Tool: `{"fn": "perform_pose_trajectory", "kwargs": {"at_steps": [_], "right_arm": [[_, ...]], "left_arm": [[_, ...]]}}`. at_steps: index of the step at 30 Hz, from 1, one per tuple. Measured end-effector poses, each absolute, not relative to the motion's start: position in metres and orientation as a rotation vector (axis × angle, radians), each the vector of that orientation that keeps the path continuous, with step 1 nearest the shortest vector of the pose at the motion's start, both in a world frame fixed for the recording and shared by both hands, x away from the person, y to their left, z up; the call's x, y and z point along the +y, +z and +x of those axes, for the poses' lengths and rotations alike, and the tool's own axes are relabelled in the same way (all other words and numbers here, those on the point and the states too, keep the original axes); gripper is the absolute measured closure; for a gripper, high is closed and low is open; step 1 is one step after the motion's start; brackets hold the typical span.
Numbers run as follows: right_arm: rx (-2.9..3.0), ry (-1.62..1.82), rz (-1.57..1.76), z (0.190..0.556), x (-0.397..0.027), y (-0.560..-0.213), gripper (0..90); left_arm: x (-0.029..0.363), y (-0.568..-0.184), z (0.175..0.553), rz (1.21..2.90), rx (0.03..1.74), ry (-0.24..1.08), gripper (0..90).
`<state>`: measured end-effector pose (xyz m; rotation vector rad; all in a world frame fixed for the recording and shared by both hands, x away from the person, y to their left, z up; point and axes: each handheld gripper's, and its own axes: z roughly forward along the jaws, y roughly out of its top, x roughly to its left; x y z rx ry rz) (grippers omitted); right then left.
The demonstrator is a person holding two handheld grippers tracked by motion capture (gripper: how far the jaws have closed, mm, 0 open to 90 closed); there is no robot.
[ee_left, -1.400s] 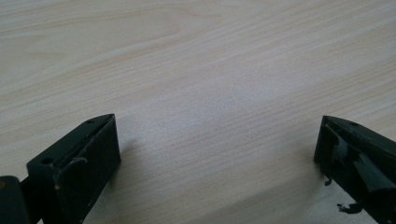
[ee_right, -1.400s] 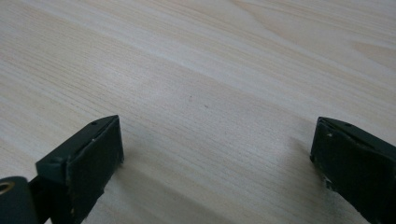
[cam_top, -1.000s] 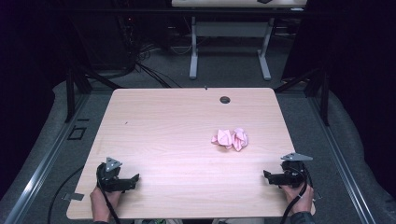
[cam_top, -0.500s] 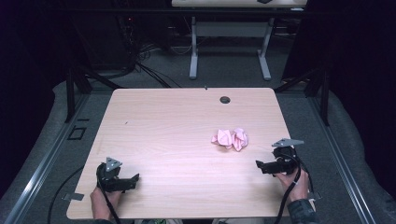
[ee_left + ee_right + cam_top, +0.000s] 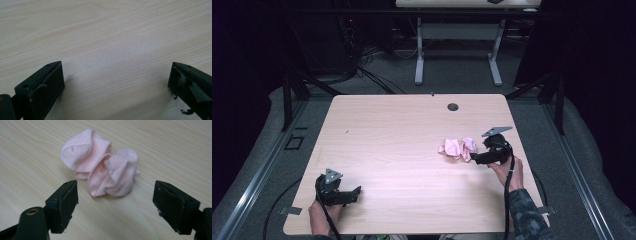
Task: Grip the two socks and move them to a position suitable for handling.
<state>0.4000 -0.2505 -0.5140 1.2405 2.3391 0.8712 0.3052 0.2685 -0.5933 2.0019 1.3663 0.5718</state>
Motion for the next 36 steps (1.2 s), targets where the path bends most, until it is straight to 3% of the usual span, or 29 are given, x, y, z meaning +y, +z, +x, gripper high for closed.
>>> {"fn": "perform_pose_trajectory", "kwargs": {"at_steps": [11, 21, 29, 36], "right_arm": [[2.420, 0.718, 1.233, 0.447, -0.223, -0.542, 43.2], [2.411, 0.680, 1.279, 0.452, -0.225, -0.557, 76.1], [2.353, 0.819, 1.346, 0.437, -0.236, -0.544, 79.6], [2.284, 1.074, 1.329, 0.381, -0.243, -0.497, 79.6]], "left_arm": [[0.268, -0.593, 0.305, 2.002, 1.366, 0.572, 0.2], [0.268, -0.593, 0.305, 2.002, 1.366, 0.572, 0.2], [0.268, -0.593, 0.305, 2.001, 1.366, 0.572, 0.2], [0.268, -0.593, 0.305, 2.001, 1.367, 0.573, 0.2]]}}
